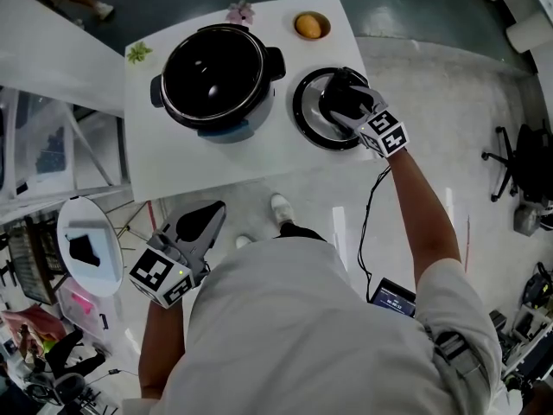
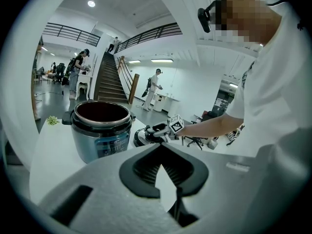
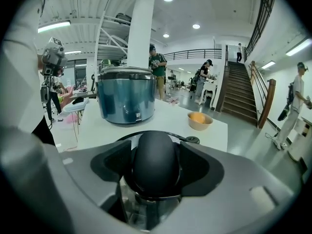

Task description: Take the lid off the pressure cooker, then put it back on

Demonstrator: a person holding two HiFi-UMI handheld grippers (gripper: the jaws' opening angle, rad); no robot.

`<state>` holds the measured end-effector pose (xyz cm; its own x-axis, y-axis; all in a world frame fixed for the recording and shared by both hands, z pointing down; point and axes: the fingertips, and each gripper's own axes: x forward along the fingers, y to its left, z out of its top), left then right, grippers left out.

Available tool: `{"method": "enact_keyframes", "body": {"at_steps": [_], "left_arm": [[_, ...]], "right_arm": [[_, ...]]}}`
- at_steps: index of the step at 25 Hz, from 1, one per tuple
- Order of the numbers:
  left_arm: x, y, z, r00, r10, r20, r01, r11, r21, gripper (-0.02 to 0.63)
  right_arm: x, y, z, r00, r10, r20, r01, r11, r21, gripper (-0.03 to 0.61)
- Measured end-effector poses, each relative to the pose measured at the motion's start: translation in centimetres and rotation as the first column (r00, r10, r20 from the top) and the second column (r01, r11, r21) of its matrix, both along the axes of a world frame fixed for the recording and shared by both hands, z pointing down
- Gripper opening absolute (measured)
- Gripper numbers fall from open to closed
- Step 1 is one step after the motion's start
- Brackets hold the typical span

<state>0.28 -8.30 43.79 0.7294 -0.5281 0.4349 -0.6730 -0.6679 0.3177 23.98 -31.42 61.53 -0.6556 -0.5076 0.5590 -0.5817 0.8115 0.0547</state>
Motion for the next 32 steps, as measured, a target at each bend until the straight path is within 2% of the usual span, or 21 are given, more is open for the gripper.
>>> {"method": "enact_keyframes", "body": {"at_steps": [8,10,11,17,32], "left_arm": [[-0.1,-0.4,0.0,1.0,-0.02,0.018,0.02,1.0,-0.007,0.006],[-0.2,-0.5,0.0,0.999,-0.029,0.021,0.03,1.0,-0.008,0.006],[-0.2,-0.5,0.1,0.999,-0.033,0.022,0.033,0.999,-0.008,0.006],[0.1,-0.7,0.1,0.999,-0.042,0.025,0.042,0.999,-0.002,0.006],[-0.1,-0.4,-0.6,1.0,-0.024,0.013,0.023,0.999,0.022,0.006]], "right_arm": [[-1.2,-0.8,1.9,1.0,-0.03,-0.002,0.03,0.999,-0.03,0.325],[-1.2,-0.9,2.0,0.999,-0.032,-0.001,0.032,0.999,-0.025,0.322],[-1.2,-0.9,2.0,1.0,-0.031,-0.001,0.031,0.999,-0.021,0.298],[-1.0,-0.9,2.0,0.999,-0.032,-0.004,0.032,0.999,-0.017,0.293],[-0.6,-0.6,1.3,0.998,-0.041,-0.044,0.038,0.998,-0.054,0.291]]}}
